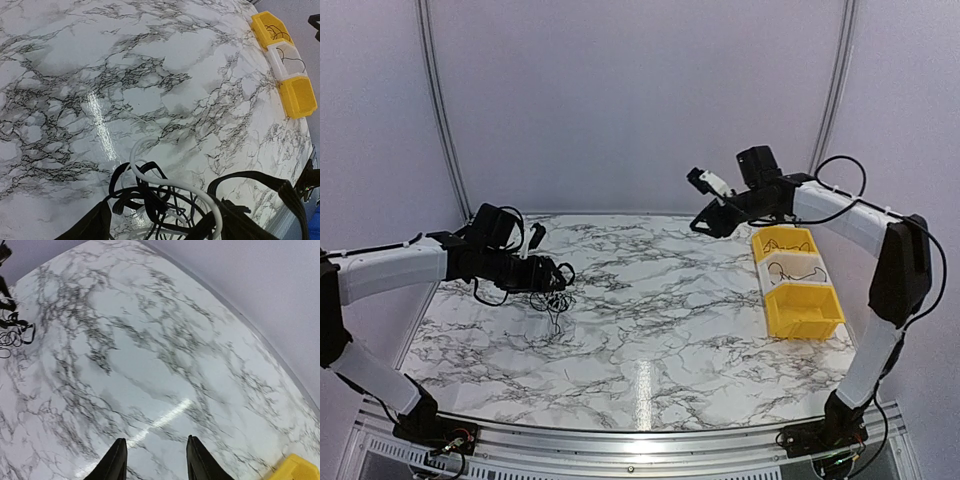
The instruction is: Untangle the cables
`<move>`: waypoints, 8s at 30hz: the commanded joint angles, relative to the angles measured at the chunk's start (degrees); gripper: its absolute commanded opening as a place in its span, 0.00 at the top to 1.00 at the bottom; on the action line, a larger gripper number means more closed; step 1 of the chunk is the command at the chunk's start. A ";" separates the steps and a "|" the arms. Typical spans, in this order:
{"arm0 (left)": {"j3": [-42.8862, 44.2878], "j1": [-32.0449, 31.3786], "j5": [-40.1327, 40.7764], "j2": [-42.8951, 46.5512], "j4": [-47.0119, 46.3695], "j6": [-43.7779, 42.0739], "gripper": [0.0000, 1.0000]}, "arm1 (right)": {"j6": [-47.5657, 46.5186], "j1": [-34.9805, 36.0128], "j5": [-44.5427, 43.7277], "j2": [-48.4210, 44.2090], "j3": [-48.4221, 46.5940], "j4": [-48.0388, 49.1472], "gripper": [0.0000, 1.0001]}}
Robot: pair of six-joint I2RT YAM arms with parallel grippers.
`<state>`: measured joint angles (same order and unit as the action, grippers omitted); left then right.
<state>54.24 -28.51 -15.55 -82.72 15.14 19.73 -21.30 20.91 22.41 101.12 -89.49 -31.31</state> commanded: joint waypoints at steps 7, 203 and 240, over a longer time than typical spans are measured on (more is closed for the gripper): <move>-3.11 -0.06 -6.45 0.40 -5.00 -2.37 0.26 | -2.65 21.50 7.96 13.43 -13.41 3.84 0.57; -5.57 -18.82 11.13 -19.41 -57.54 -11.48 0.39 | 29.43 -0.09 33.05 -4.57 -27.34 24.22 1.00; 21.80 -18.62 5.79 -50.53 -73.89 2.80 0.74 | 30.36 0.18 33.93 -5.34 -25.13 24.97 1.00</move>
<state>74.46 -47.42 -7.86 -132.81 -56.01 20.84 8.58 20.64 55.51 96.75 -113.62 -7.31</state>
